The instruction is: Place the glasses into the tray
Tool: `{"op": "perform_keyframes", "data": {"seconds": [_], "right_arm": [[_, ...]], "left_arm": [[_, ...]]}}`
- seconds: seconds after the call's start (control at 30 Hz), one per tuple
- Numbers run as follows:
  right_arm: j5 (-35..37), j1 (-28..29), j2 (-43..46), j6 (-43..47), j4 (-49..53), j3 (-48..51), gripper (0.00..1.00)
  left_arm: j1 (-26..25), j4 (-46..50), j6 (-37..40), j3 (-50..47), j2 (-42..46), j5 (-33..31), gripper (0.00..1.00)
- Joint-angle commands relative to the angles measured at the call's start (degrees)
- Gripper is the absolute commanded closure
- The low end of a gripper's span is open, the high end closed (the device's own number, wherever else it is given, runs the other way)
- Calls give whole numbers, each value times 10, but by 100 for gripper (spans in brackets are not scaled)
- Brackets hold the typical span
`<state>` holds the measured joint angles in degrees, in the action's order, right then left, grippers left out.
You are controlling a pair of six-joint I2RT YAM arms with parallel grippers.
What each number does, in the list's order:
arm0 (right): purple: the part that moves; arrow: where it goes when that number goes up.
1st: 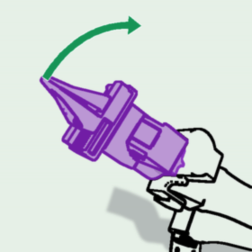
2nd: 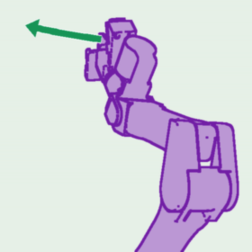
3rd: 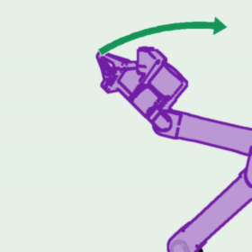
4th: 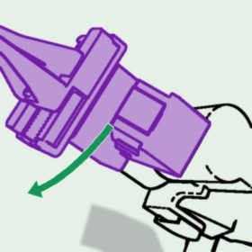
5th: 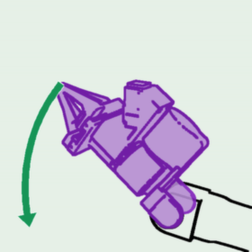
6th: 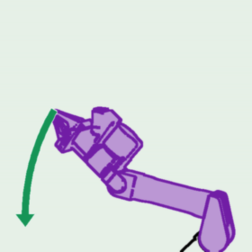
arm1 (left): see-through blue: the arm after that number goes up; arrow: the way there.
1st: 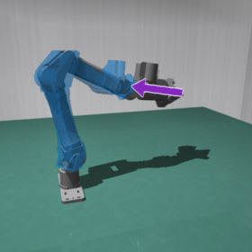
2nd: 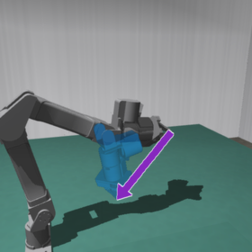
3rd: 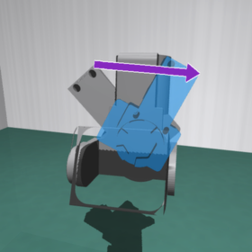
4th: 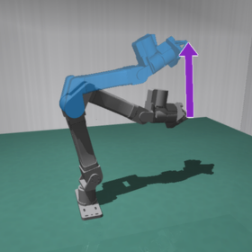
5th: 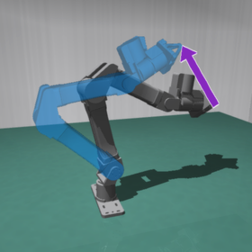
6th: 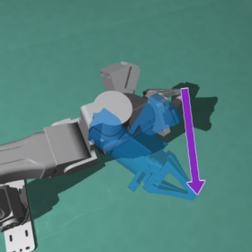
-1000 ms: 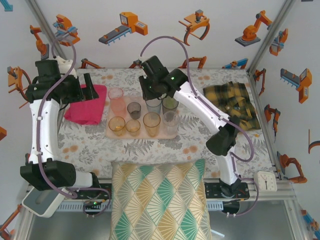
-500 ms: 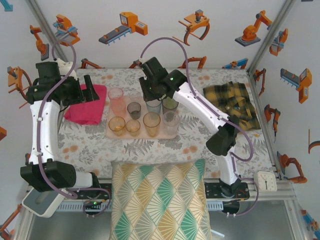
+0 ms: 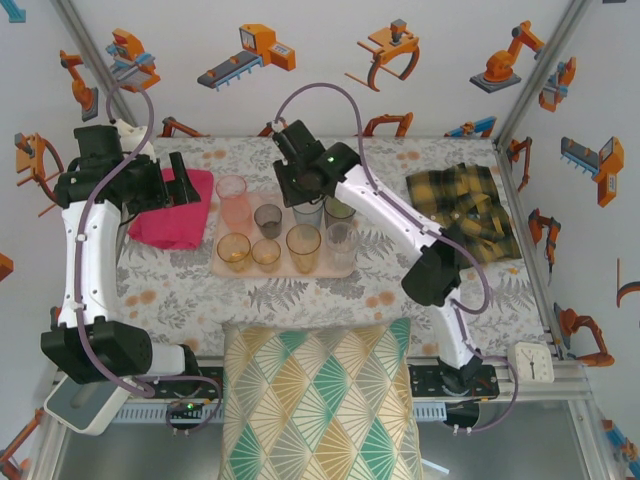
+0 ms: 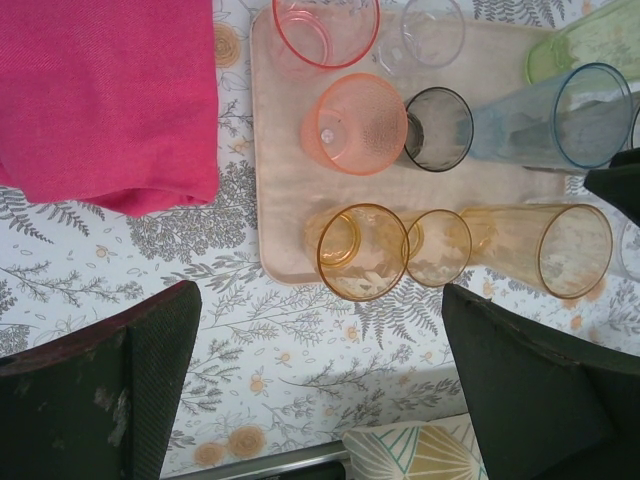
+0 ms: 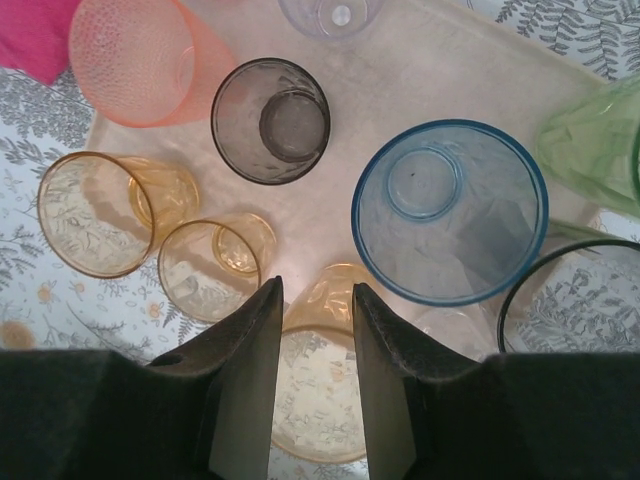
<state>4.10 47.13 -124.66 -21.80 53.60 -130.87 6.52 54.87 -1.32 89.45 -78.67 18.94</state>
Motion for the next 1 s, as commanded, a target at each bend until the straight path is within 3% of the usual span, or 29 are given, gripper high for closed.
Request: {"op": "perform_keyframes", "data": {"seconds": [0.0, 0.33, 0.97], "right_arm": [[10, 2, -19, 9, -5, -38, 65], [43, 2, -57, 13, 2, -63, 65], [38, -2, -106, 12, 10, -93, 67]], "left_arm": [[3, -3, -6, -5, 8, 7, 1], [3, -4, -3, -7, 4, 3, 1], [3, -9, -2, -16, 2, 1, 1]]}}
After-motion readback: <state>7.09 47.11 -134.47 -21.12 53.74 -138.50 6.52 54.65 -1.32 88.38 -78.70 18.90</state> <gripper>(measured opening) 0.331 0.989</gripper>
